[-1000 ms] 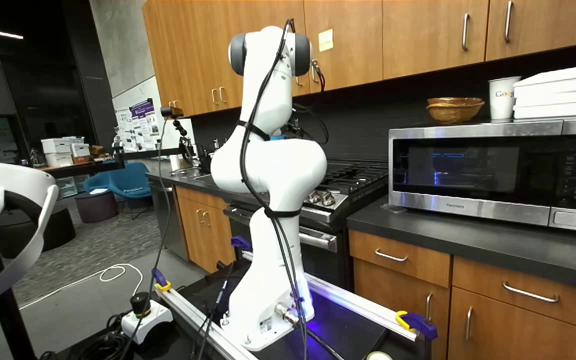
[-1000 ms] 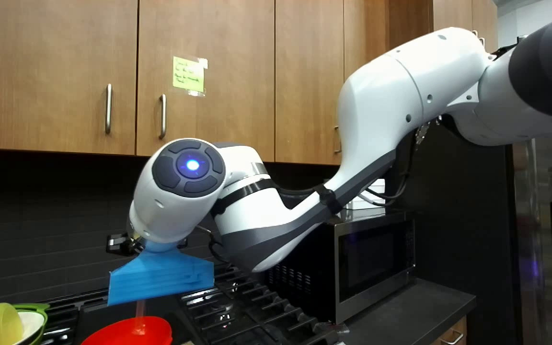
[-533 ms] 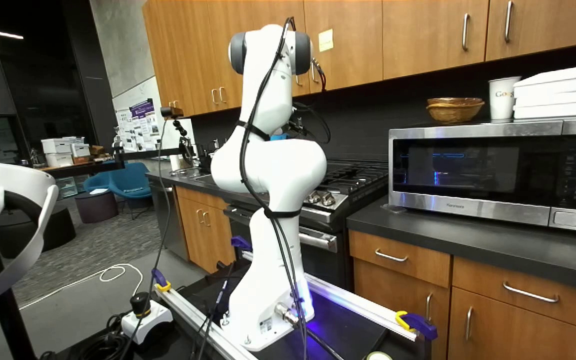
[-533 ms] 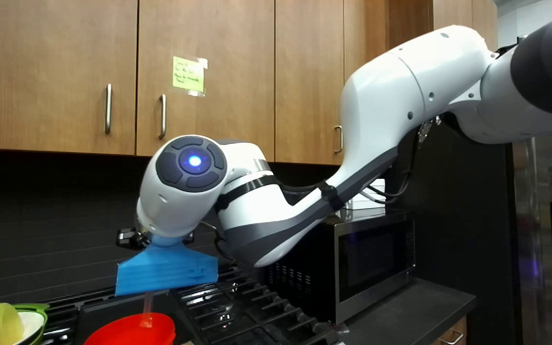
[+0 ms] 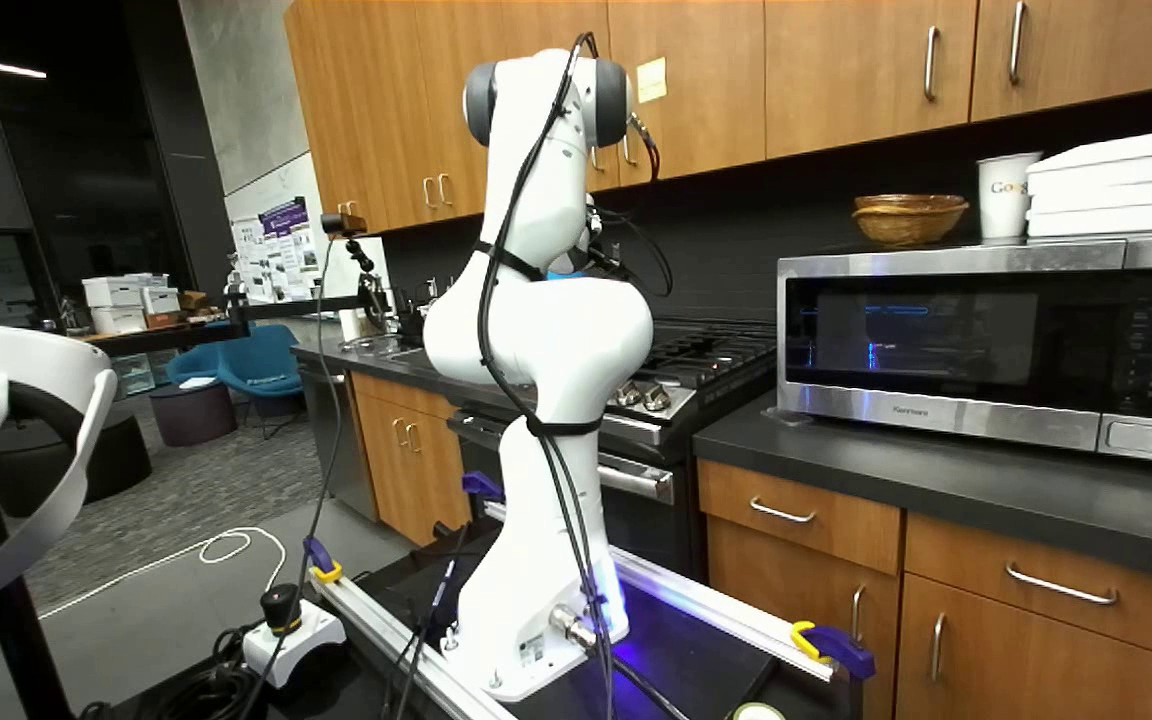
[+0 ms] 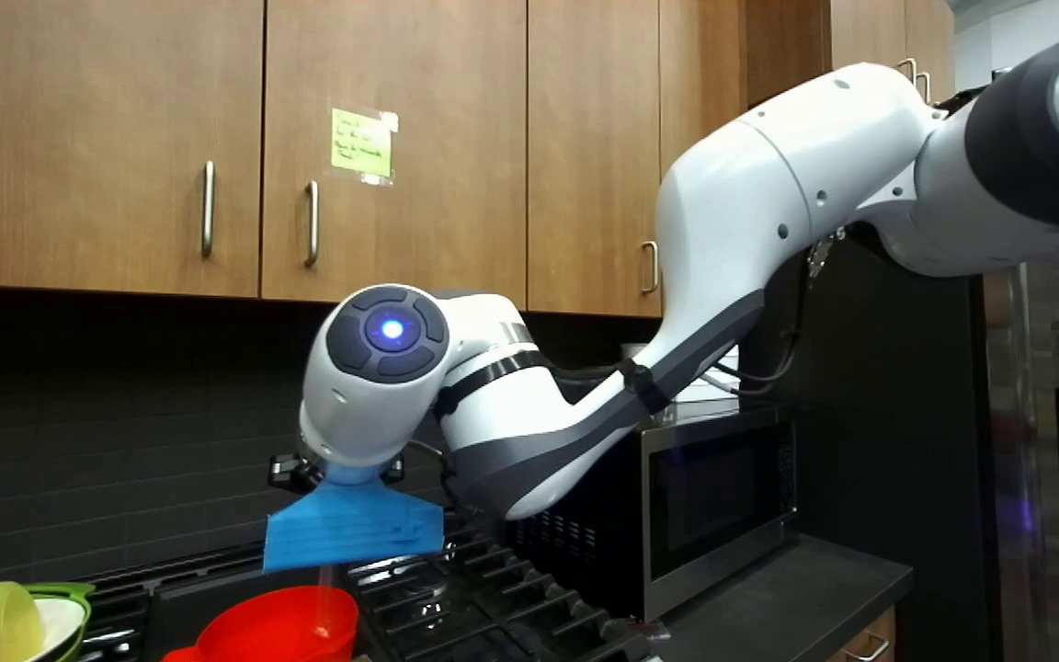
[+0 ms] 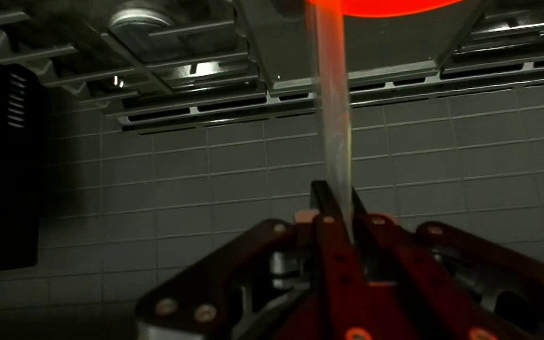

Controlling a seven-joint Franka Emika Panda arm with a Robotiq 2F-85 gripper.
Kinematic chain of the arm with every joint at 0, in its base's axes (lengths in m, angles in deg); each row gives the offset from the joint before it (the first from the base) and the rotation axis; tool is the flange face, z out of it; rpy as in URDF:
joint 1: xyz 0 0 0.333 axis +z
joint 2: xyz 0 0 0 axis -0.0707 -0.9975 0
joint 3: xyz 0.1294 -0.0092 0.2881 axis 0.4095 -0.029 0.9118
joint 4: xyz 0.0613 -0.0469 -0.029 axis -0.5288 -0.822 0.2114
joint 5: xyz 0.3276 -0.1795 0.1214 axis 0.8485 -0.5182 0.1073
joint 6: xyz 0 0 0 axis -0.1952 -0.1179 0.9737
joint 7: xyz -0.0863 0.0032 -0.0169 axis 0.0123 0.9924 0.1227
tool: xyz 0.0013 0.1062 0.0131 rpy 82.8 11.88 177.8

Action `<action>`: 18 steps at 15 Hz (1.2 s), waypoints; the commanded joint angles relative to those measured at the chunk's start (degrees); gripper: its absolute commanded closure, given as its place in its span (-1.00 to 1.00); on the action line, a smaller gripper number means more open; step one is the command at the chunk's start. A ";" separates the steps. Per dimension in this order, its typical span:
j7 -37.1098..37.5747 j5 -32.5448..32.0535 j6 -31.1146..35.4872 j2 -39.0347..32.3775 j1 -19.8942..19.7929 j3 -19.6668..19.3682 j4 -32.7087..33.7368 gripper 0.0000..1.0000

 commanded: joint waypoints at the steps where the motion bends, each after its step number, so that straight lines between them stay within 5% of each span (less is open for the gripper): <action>1: 0.33 3.14 -1.62 2.09 -0.59 0.24 -2.49 0.97; 18: -0.61 5.73 -4.35 0.57 2.77 2.54 -3.53 0.97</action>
